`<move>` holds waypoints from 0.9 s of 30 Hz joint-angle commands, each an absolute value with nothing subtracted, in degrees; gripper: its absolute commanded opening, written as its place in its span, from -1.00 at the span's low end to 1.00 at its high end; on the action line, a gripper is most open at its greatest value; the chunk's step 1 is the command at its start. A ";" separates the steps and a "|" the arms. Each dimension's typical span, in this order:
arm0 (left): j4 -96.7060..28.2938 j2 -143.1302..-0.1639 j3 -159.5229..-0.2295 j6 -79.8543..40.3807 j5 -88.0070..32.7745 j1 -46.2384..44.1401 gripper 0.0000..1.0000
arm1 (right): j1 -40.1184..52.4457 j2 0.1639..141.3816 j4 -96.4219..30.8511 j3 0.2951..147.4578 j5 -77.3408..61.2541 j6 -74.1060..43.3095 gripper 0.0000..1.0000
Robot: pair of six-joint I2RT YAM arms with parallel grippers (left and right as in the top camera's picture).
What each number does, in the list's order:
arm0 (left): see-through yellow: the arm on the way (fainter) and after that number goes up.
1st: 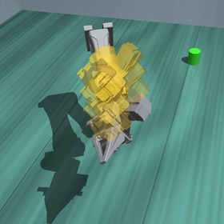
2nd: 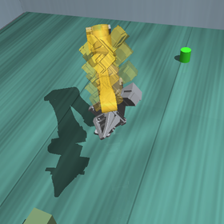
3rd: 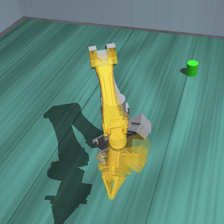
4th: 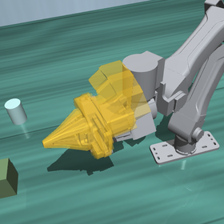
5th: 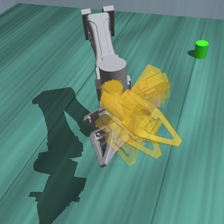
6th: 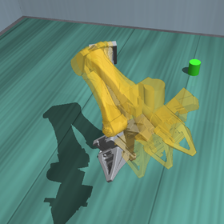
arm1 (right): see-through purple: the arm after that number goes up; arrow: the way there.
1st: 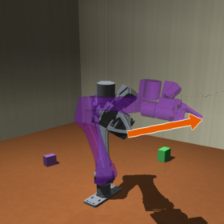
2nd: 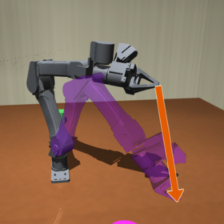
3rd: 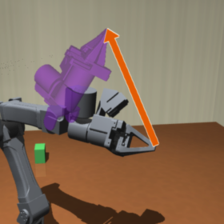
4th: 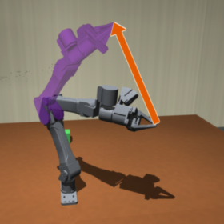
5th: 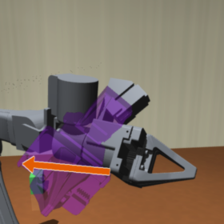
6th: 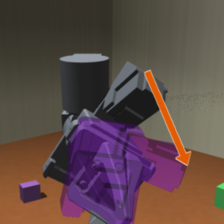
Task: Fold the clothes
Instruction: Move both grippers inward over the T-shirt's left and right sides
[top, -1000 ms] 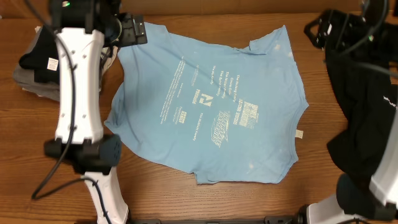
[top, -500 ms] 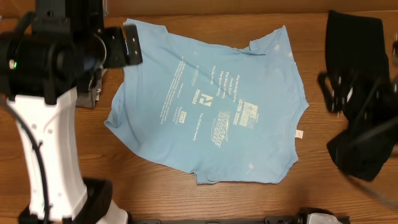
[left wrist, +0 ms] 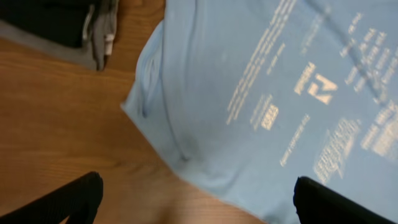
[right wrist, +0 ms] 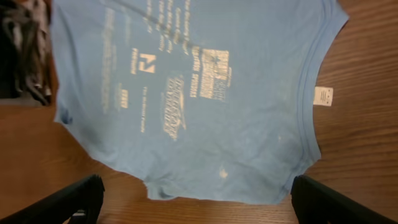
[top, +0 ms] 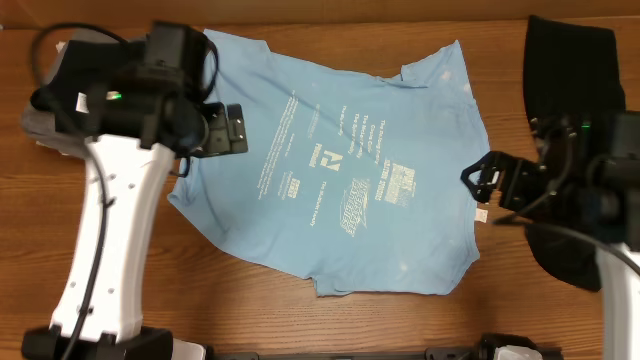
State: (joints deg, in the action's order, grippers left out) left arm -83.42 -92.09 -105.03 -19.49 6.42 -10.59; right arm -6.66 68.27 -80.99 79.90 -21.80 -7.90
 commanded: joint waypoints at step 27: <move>-54.35 -92.55 -78.91 -20.84 8.03 -10.85 1.00 | -0.82 93.10 -45.52 54.59 -11.84 -19.86 0.49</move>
State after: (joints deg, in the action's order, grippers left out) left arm -55.64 -92.38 -80.53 -19.77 7.16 -10.59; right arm -1.08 91.05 -48.16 54.83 -12.19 -17.80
